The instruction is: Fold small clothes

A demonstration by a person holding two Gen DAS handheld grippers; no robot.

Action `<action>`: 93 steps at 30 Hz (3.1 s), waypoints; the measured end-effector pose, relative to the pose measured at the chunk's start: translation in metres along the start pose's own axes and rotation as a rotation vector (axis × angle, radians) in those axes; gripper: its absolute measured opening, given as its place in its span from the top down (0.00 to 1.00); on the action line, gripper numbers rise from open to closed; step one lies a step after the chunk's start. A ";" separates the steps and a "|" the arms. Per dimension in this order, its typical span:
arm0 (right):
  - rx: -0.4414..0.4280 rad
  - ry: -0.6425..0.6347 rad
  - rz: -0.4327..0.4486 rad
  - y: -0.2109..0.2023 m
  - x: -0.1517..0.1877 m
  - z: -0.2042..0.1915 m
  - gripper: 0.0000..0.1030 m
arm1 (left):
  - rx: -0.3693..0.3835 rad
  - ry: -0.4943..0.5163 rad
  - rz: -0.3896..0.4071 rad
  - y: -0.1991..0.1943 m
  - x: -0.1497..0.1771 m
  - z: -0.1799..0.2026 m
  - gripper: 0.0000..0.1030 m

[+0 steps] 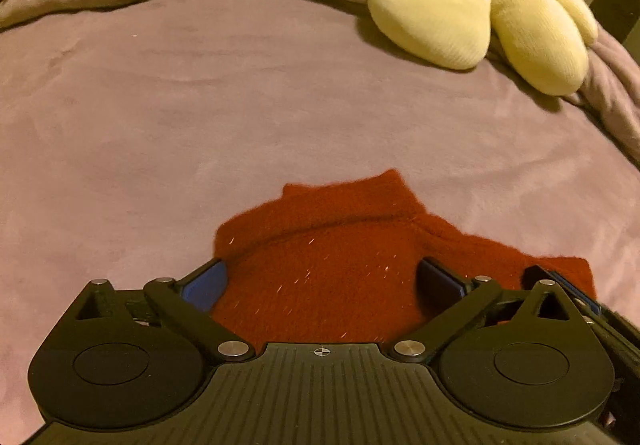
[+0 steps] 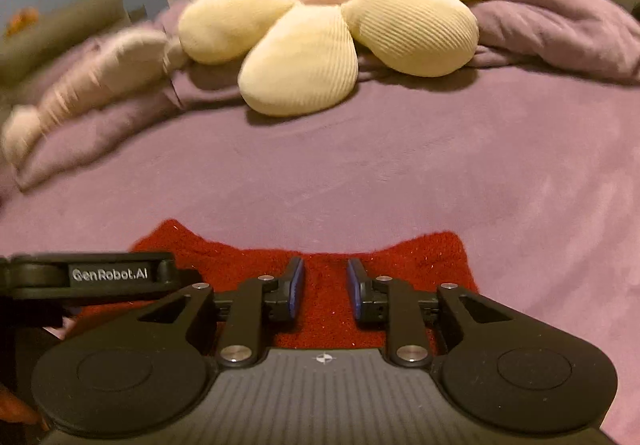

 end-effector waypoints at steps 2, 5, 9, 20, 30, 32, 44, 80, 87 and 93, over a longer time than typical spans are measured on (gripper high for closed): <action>-0.048 0.058 -0.004 -0.031 0.006 0.009 0.78 | 0.073 -0.021 0.041 -0.032 0.017 -0.008 0.00; -0.119 0.090 0.056 -0.096 0.035 0.031 0.70 | 0.163 -0.024 0.162 -0.097 0.072 -0.018 0.00; -0.195 0.236 0.040 -0.160 0.100 0.080 0.38 | 0.143 -0.045 0.235 -0.158 0.159 -0.025 0.00; -0.240 0.502 -0.104 -0.174 0.162 0.110 0.39 | 0.001 0.021 0.084 -0.152 0.207 -0.003 0.00; -0.334 0.747 -0.154 -0.139 0.157 0.112 0.52 | -0.024 -0.048 0.076 -0.147 0.198 -0.014 0.00; -0.335 0.740 -0.148 -0.138 0.154 0.108 0.56 | -0.018 -0.062 0.072 -0.143 0.196 -0.013 0.00; -0.298 0.717 -0.165 -0.135 0.159 0.116 0.73 | 0.012 -0.139 0.093 -0.141 0.201 -0.041 0.00; -0.064 -0.159 -0.152 -0.141 0.125 -0.003 0.96 | 0.039 0.011 0.108 -0.128 0.184 -0.033 0.00; -0.039 -0.225 -0.149 -0.127 0.141 0.001 0.98 | 0.067 0.025 0.104 -0.116 0.188 -0.036 0.00; -0.131 -0.126 -0.127 -0.135 0.135 0.015 0.98 | 0.091 -0.047 0.095 -0.135 0.181 -0.046 0.00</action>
Point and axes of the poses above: each gripper's, at about its wrist camera, not at the fingertips, and y roughly the way its jaws point, z to its right, x to its underside, the point moved 4 cm from there along y, roughly the way its jaws point, and after that the axes turned 11 degrees about y, right-handed, at the moved point
